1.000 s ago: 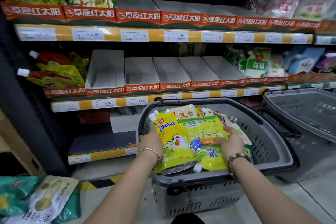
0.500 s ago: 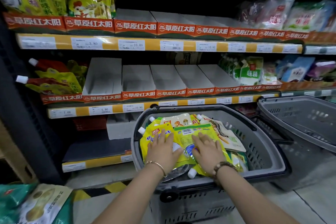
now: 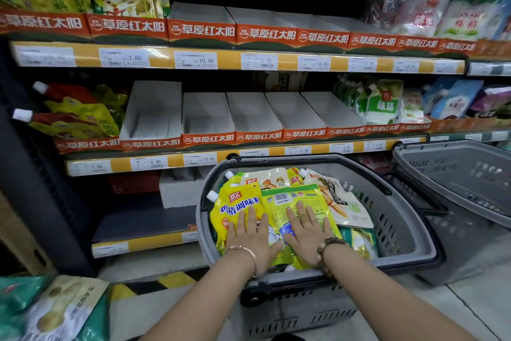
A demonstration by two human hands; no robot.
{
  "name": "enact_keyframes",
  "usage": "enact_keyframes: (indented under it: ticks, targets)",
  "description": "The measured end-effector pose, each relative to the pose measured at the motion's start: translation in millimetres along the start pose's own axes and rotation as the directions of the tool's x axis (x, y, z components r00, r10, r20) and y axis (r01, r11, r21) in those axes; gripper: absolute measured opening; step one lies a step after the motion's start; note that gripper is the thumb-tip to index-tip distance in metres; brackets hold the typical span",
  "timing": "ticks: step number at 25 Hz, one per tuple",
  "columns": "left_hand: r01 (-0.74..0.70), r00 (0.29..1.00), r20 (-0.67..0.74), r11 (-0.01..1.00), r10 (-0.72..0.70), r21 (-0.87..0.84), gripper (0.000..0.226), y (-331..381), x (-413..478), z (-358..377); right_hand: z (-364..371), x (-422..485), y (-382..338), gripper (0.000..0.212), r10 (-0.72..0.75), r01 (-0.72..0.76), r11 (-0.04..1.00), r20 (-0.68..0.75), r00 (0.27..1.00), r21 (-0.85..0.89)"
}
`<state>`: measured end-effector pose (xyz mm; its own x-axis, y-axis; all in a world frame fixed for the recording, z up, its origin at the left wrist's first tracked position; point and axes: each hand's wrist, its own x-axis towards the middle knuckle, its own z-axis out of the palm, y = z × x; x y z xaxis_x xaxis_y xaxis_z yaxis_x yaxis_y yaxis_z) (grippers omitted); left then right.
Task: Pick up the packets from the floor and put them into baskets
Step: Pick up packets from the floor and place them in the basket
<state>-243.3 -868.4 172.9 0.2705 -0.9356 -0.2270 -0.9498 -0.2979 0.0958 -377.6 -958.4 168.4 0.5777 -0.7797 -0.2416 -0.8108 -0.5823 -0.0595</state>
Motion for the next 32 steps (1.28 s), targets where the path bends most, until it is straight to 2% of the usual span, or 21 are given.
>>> enact_keyframes:
  ticks: [4, 10, 14, 17, 20, 22, 24, 26, 32]
  targets:
    - [-0.001, 1.0, 0.029, 0.999, 0.002, -0.041, 0.076, -0.4, -5.6, -0.7, 0.1, 2.2, -3.6, 0.066, 0.019, -0.019, 1.0, 0.028, 0.999, -0.008]
    - [-0.028, 0.994, 0.104, 0.994, 0.04, -0.107, 0.075, -6.5, -5.7, -31.8, -22.1, 3.4, -4.5, 0.067, 0.0, 0.001, 1.0, -0.095, 0.995, 0.018]
    - [-0.09, 0.996, -0.039, 0.967, 0.083, -0.239, 0.047, -29.0, -19.9, -55.3, -37.7, 3.0, -35.5, 0.057, -0.093, 0.108, 0.988, -0.136, 0.986, 0.107]
    - [-0.07, 0.992, -0.124, 0.949, 0.033, -0.308, 0.053, -62.7, -43.0, -67.1, -44.5, -1.2, -72.3, 0.051, -0.179, 0.226, 0.953, -0.228, 0.957, 0.201]
    - [-0.014, 0.976, -0.211, 0.942, -0.06, -0.336, 0.057, -109.1, -77.2, -72.5, -49.7, -8.5, -121.0, 0.047, -0.293, 0.369, 0.901, -0.308, 0.905, 0.227]
    - [0.068, 0.951, -0.259, 0.933, -0.167, -0.352, 0.058, -141.4, -103.5, -71.1, -51.4, -11.3, -158.9, 0.043, -0.413, 0.489, 0.853, -0.338, 0.846, 0.183]
    - [0.165, 0.903, -0.311, 0.908, -0.296, -0.385, 0.054, -174.2, -132.3, -60.0, -47.2, -11.5, -202.7, 0.044, -0.518, 0.584, 0.797, -0.325, 0.792, 0.152]
    - [0.262, 0.835, -0.356, 0.871, -0.421, -0.416, 0.051, -202.4, -162.2, -40.9, -34.6, -12.3, -244.7, 0.051, -0.57, 0.628, 0.76, -0.291, 0.768, 0.167]
    - [0.553, 0.671, -0.243, 0.691, -0.701, -0.465, 0.049, -263.9, -246.6, 61.2, 60.6, -20.3, -339.5, 0.049, -0.695, 0.7, 0.68, -0.112, 0.711, 0.219]
